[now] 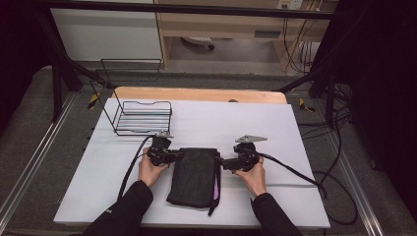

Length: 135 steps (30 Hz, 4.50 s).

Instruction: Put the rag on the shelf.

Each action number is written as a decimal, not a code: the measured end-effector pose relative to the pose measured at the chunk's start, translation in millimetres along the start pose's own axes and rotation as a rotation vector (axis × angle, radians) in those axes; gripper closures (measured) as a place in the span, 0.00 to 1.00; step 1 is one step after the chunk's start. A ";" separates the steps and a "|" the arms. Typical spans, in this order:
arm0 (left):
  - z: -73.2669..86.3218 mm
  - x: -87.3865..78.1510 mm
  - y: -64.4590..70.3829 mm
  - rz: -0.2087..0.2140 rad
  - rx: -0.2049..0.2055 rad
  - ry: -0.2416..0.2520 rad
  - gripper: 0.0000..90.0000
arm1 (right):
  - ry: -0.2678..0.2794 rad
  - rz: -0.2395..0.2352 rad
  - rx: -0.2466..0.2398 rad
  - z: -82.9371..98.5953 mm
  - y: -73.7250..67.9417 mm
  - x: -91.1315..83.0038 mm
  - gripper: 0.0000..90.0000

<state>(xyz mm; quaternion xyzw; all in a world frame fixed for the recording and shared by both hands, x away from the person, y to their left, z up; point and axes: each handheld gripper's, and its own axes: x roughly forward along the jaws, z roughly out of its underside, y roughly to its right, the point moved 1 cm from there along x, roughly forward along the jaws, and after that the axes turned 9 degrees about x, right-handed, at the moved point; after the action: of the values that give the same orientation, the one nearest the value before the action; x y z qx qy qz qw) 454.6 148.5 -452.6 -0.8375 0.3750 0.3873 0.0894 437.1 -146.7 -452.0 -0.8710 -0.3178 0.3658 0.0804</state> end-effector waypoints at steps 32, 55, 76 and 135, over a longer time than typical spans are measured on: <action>3.7 -1.8 3.8 -0.009 0.009 0.023 0.90 | -0.105 -0.041 0.098 -0.9 -14.8 29.8 0.80; -1.6 -33.2 12.6 0.008 0.031 0.125 0.92 | -0.049 -0.076 0.102 -8.5 -21.3 11.8 0.84; -5.1 -72.1 28.4 0.003 0.080 0.226 0.92 | 0.038 -0.109 0.006 -20.7 -43.6 -14.6 0.84; -24.1 -174.8 33.1 -0.090 0.116 0.530 0.92 | 0.387 -0.142 -0.225 -74.7 -122.8 -63.1 0.85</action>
<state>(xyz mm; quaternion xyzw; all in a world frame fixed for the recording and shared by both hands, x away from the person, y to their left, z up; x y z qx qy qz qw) 372.4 212.4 -306.3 -0.9188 0.3694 0.1284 0.0532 394.3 -82.1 -315.5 -0.9038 -0.3958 0.1479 0.0680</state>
